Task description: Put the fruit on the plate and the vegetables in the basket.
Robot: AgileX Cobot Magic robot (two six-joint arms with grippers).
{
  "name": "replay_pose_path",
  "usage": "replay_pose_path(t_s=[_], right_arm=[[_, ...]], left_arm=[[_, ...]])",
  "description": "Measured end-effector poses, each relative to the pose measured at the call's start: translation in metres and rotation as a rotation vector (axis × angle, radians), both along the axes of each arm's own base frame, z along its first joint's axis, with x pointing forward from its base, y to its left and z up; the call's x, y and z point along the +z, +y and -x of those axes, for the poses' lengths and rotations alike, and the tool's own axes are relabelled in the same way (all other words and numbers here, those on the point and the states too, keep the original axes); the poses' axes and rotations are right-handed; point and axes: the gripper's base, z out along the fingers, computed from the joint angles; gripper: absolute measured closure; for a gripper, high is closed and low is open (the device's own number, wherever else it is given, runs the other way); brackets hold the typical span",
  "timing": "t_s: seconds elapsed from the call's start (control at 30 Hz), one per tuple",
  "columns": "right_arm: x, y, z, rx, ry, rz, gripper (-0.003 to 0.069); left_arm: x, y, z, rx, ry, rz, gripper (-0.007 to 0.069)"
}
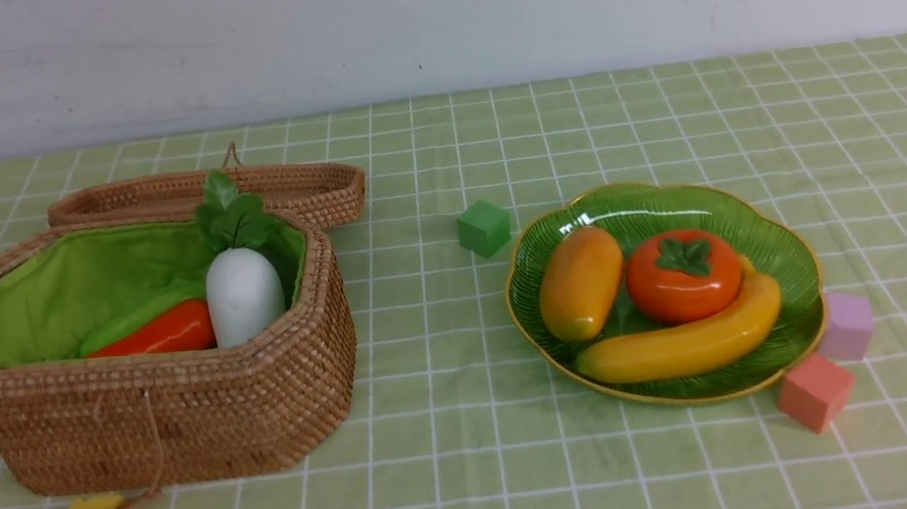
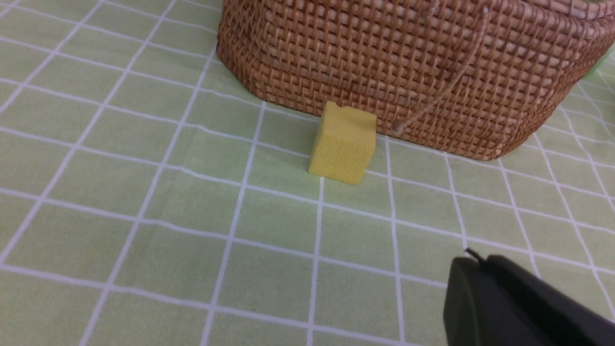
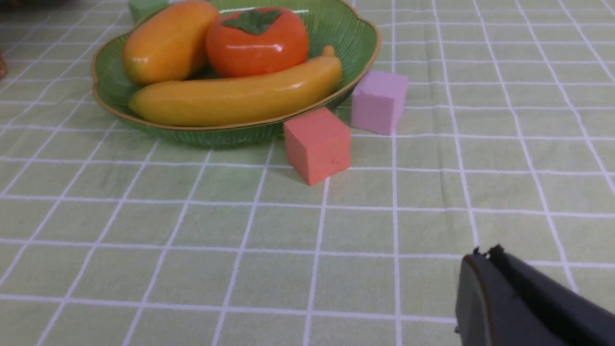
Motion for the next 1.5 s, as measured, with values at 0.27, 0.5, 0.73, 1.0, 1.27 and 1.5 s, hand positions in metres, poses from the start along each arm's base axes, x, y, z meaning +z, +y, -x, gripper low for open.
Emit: replay_pose_path(t_s=[0.27, 0.5, 0.73, 1.0, 1.27, 1.5], right_arm=[[0.0, -0.0017, -0.0001, -0.025, 0.002, -0.016, 0.0678], [0.0, -0.0018, -0.0001, -0.025, 0.002, -0.014, 0.0676], [0.0, -0.0018, -0.0001, -0.025, 0.002, -0.014, 0.0674], [0.0, -0.0018, -0.0001, -0.025, 0.002, -0.014, 0.0672], [0.0, -0.0018, -0.0001, -0.026, 0.001, -0.013, 0.0669], [0.0, -0.0018, -0.0001, -0.026, 0.001, -0.013, 0.0669]], left_arm=[[0.0, 0.0, 0.0, 0.0, 0.0, 0.0, 0.0631], [0.0, 0.0, 0.0, 0.0, 0.0, 0.0, 0.0626], [0.0, 0.0, 0.0, 0.0, 0.0, 0.0, 0.0622], [0.0, 0.0, 0.0, 0.0, 0.0, 0.0, 0.062], [0.0, 0.0, 0.0, 0.0, 0.0, 0.0, 0.061], [0.0, 0.0, 0.0, 0.0, 0.0, 0.0, 0.0607]])
